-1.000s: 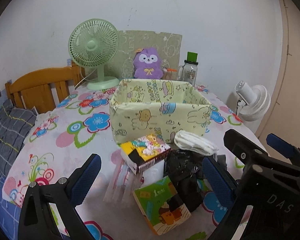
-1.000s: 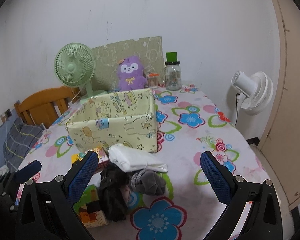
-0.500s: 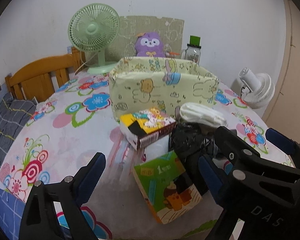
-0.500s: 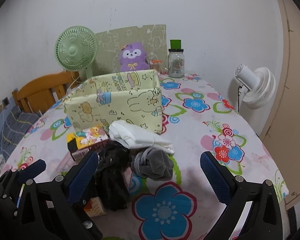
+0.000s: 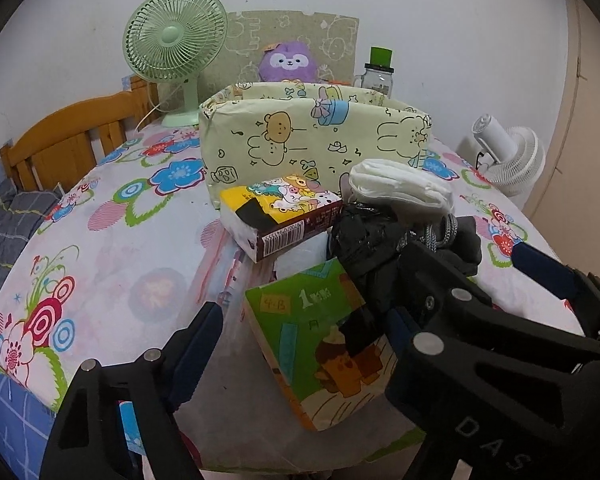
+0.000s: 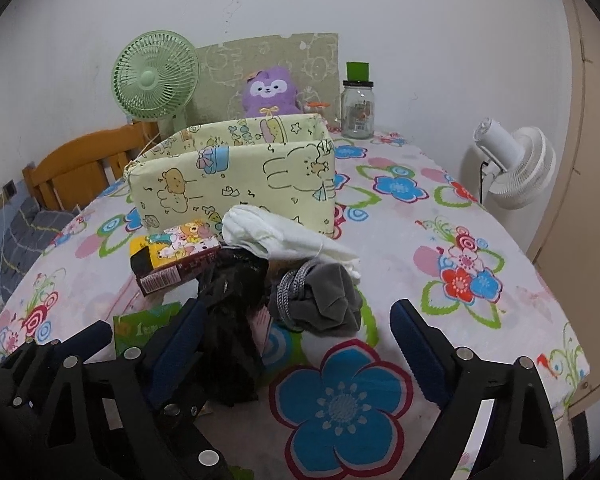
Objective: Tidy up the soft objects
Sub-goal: 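Move the right tool forward to the black cloth, then close the right gripper on the black cloth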
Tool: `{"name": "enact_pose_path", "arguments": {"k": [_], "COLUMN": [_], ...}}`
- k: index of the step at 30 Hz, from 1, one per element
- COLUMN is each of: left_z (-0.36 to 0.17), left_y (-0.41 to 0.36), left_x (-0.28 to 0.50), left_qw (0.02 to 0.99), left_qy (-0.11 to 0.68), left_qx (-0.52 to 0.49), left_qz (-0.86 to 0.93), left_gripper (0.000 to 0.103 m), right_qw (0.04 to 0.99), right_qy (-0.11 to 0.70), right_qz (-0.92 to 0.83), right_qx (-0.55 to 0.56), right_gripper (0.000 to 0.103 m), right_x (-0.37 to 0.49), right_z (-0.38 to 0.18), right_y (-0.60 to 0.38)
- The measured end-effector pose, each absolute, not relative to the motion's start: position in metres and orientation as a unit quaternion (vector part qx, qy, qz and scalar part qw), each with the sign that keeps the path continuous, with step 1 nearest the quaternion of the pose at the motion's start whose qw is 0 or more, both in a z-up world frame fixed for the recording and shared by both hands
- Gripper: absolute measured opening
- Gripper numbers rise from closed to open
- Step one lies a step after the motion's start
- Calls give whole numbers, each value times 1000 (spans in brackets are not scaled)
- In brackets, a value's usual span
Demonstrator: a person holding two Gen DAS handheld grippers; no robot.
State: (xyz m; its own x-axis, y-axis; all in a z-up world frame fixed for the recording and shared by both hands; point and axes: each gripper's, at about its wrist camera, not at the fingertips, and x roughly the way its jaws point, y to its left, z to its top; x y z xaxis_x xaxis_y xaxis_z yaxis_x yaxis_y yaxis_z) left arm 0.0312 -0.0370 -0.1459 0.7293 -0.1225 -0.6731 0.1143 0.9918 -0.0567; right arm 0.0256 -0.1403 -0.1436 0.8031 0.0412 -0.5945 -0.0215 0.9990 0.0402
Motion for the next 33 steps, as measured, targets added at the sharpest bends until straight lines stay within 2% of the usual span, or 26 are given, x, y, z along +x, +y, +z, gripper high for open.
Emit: {"name": "enact_pose_path", "arguments": {"k": [6, 11, 16, 24, 31, 32, 33], "left_z": [-147, -149, -149, -152, -150, -151, -151], "left_y": [-40, -38, -35, -36, -36, -36, -37], "left_x": [27, 28, 28, 31, 28, 28, 28], "left_qw": [932, 931, 932, 931, 930, 929, 928], "left_qy": [356, 358, 358, 361, 361, 363, 364], "left_qx": [-1, -3, -5, 1, -5, -5, -3], "left_qz": [-71, -69, -64, -57, -75, -76, -74], "left_gripper": [76, 75, 77, 82, 69, 68, 68], "right_qw": [948, 943, 941, 928, 923, 923, 924], "right_qy": [317, 328, 332, 359, 365, 365, 365], "right_qz": [28, 47, 60, 90, 114, 111, 108], "right_qx": [11, 17, 15, 30, 49, 50, 48], "right_gripper": [92, 85, 84, 59, 46, 37, 37], "right_x": [26, 31, 34, 42, 42, 41, 40], "right_z": [-148, -153, -155, -164, -164, -164, -164], "right_y": [-134, -129, -125, -122, -123, -123, -123]}}
